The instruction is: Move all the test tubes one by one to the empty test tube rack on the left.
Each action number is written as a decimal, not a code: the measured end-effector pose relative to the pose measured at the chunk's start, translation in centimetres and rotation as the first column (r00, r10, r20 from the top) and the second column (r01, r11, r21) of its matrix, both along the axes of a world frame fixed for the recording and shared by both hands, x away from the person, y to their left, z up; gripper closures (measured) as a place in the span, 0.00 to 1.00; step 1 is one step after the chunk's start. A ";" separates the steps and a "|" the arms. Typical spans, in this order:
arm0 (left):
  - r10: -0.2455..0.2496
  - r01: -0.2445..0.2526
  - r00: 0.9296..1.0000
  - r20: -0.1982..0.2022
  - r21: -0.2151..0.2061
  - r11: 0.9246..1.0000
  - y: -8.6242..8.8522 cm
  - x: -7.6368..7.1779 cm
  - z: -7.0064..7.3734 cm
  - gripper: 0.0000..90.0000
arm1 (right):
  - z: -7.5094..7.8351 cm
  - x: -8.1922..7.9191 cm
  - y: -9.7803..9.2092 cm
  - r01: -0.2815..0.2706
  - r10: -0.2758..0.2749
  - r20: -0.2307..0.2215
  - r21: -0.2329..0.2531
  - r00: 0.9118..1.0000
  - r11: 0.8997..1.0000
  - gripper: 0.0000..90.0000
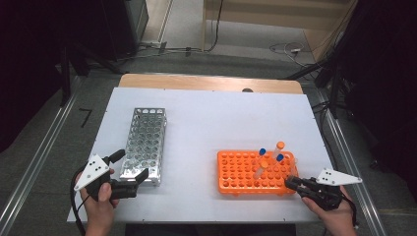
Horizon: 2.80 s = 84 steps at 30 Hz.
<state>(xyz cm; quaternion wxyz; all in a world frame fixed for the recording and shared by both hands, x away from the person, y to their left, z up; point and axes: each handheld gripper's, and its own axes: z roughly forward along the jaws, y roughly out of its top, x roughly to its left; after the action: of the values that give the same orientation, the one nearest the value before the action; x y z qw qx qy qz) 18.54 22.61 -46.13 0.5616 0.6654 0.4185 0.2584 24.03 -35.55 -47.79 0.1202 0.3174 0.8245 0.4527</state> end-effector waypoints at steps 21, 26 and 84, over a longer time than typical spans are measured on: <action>-0.047 0.046 0.999 0.020 0.028 0.999 -2.0 -0.5 1.1 0.00 | 3.6 -1.6 1.5 -0.034 0.031 0.039 0.078 0.999 0.996 0.82; -0.078 0.077 0.997 0.017 0.026 0.997 -2.9 -0.7 1.4 0.00 | 4.0 -2.1 3.4 -0.088 0.084 0.043 0.079 0.996 0.993 0.82; -0.448 0.462 0.879 -0.161 0.062 0.885 -17.8 1.0 3.5 0.74 | 3.7 -2.5 18.4 -0.295 0.296 0.031 -0.017 0.955 0.955 0.82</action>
<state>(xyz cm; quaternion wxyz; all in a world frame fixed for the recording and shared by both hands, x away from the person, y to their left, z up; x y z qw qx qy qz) 19.57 4.81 -42.59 0.5419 0.7886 0.2759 0.0912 21.54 -17.12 -44.10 0.0669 0.1822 0.8632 0.4660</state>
